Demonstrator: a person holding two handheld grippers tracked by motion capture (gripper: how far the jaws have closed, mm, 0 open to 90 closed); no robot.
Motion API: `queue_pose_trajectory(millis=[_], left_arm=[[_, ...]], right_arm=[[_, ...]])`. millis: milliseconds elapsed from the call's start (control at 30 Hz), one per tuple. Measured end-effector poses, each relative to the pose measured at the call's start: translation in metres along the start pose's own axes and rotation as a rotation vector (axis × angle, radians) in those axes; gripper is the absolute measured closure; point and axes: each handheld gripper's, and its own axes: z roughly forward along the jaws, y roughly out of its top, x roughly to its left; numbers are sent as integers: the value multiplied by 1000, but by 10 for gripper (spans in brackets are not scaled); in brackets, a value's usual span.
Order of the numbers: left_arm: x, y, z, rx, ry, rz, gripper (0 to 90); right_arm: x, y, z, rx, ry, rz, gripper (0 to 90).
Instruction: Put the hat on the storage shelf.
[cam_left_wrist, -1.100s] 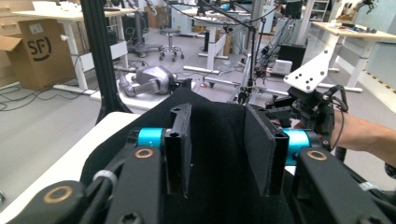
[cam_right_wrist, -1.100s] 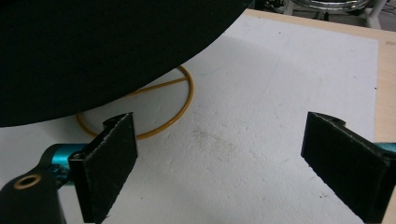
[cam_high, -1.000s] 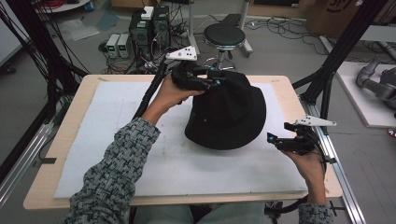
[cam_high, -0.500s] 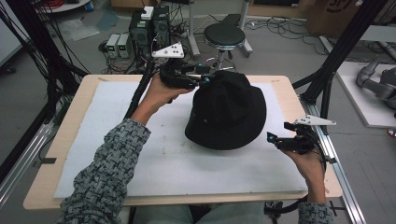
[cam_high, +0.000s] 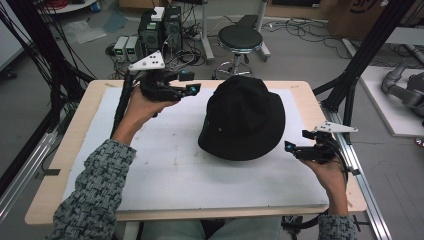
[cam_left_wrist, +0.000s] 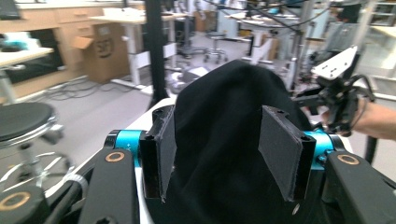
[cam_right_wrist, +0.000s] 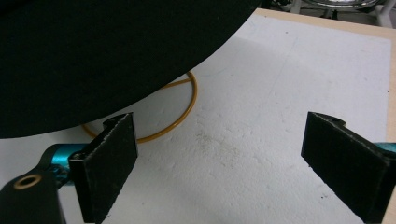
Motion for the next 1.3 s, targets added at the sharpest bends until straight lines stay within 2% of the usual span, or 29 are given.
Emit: queue_pose_trajectory(millis=[267, 400, 567, 700, 733, 767, 833, 900, 967, 1000, 1067, 1100, 1167, 1200, 1233, 1267, 1300], left_arm=[[0, -19, -41, 11, 108, -16, 420], [-4, -31, -58, 24, 159, -23, 362], [-11, -47, -77, 56, 230, -22, 303], [-17, -58, -96, 49, 297, -32, 242], [-18, -66, -105, 45, 318, -40, 234], [-18, -66, -105, 45, 318, -40, 227], [-18, -73, -114, 41, 343, -58, 199], [-19, -81, -126, 39, 386, -66, 186], [-19, -84, -130, 42, 400, -64, 182], [-22, -89, -138, 57, 441, -60, 176], [-25, -95, -146, 59, 470, -55, 175], [-25, -95, -146, 59, 470, -55, 175], [-26, -102, -158, 54, 492, -66, 172], [-26, -103, -161, 65, 509, -67, 172], [-26, -103, -161, 65, 509, -67, 172], [-26, -106, -165, 71, 532, -63, 172], [-26, -106, -165, 71, 532, -63, 172]], right_arm=[[0, 3, 4, 5, 11, 0, 105], [1, 4, 9, 20, 22, -18, 105], [-1, 5, 12, 20, 28, -15, 105], [-3, 6, 12, 17, 37, -14, 105], [-3, 5, 12, 23, 38, -12, 105], [-3, 5, 12, 24, 36, -14, 104], [-2, 6, 13, 20, 37, -14, 105], [-2, 6, 13, 18, 36, -18, 104], [-2, 6, 14, 19, 40, -17, 104], [-2, 7, 15, 16, 46, -19, 104], [-2, 8, 16, 12, 51, -19, 104], [-2, 8, 16, 12, 51, -19, 104], [-2, 9, 16, 9, 55, -18, 104], [-2, 9, 16, 11, 56, -19, 104], [-2, 9, 16, 9, 55, -23, 105], [-1, 10, 16, 11, 57, -23, 105], [-1, 10, 16, 11, 59, -22, 104]])
